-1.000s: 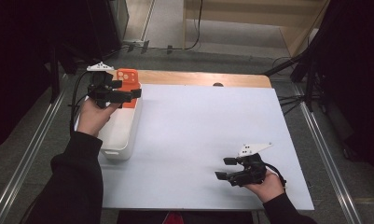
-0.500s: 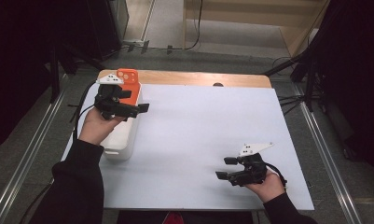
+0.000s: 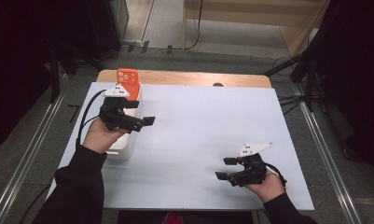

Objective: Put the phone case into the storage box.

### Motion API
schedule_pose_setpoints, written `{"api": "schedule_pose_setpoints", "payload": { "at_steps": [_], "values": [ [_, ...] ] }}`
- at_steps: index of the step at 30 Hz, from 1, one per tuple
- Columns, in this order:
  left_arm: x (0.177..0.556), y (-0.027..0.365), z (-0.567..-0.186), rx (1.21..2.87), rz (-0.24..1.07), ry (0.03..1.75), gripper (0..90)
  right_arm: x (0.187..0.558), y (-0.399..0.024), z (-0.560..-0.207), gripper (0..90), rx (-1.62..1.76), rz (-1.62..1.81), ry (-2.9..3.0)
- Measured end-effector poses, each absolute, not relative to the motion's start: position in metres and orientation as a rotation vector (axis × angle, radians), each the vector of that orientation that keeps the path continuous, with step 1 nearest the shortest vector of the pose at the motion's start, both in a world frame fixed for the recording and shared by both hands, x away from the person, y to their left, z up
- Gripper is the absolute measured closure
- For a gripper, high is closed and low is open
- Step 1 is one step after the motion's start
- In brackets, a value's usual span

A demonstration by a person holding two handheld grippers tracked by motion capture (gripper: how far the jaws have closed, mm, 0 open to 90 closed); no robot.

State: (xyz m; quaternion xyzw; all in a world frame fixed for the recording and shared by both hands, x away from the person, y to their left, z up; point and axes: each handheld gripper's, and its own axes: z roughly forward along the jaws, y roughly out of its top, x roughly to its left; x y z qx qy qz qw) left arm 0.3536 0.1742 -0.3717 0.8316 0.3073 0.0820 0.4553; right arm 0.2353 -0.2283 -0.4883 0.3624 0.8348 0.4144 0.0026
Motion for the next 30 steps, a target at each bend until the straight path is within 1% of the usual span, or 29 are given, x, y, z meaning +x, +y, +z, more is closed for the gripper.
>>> {"api": "schedule_pose_setpoints", "payload": {
  "at_steps": [3,6,15,30],
  "values": [
    [0.351,0.171,-0.375,2.077,0.218,0.728,7.6,0.235,-0.228,-0.488,28.8,1.139,1.300,2.618],
    [0.347,0.169,-0.378,2.067,0.198,0.706,7.6,0.235,-0.228,-0.489,28.8,1.139,1.297,2.619],
    [0.337,0.161,-0.394,2.123,0.211,0.694,7.6,0.235,-0.228,-0.488,28.6,1.135,1.303,2.622],
    [0.319,0.161,-0.413,2.148,0.196,0.643,7.6,0.235,-0.228,-0.489,28.5,1.130,1.303,2.624]
  ]
}}
